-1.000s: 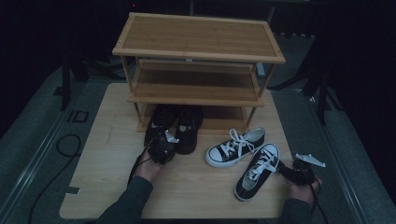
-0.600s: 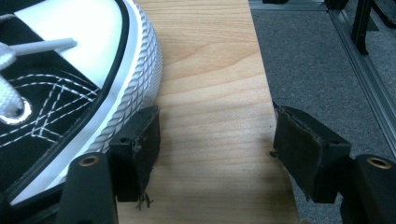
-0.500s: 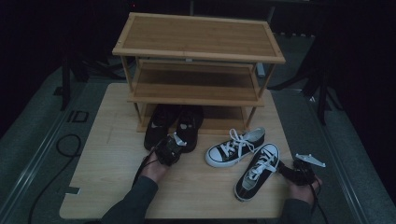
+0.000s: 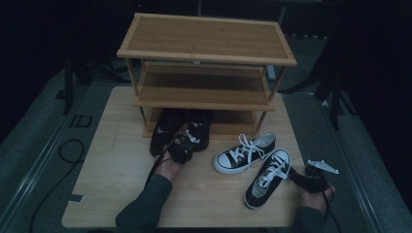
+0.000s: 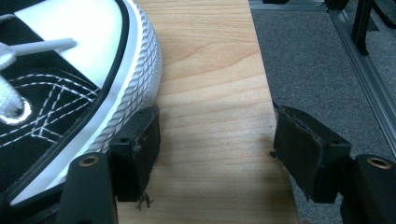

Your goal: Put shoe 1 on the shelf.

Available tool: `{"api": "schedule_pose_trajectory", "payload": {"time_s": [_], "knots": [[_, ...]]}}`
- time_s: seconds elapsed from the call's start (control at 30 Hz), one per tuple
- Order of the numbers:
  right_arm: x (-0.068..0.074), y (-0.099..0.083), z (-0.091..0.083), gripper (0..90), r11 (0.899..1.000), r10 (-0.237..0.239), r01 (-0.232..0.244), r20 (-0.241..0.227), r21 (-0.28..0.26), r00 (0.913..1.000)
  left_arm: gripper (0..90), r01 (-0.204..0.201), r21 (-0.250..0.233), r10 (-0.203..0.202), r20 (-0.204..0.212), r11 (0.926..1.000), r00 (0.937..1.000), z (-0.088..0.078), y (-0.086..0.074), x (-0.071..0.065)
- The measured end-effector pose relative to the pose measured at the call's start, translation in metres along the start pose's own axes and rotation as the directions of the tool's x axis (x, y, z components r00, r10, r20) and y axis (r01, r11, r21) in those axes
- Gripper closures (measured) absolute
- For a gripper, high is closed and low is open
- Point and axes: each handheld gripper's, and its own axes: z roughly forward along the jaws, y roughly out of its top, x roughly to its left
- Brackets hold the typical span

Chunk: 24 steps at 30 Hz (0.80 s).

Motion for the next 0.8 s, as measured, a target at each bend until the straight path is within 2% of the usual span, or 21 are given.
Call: {"api": "schedule_pose_trajectory", "payload": {"time_s": [0.4,0.8], "knots": [[0.000,0.000,0.000,31.3,1.000,-0.001,0.001,0.000,0.000,1.0000,89.3,0.022,0.010,-0.021,-0.020,0.9997,0.9996,0.016,0.022,0.005],[0.000,0.000,0.000,31.3,1.000,-0.001,0.001,-0.001,0.000,1.0000,89.0,0.032,0.009,-0.031,-0.023,0.9995,0.9993,0.024,0.032,0.008]]}}
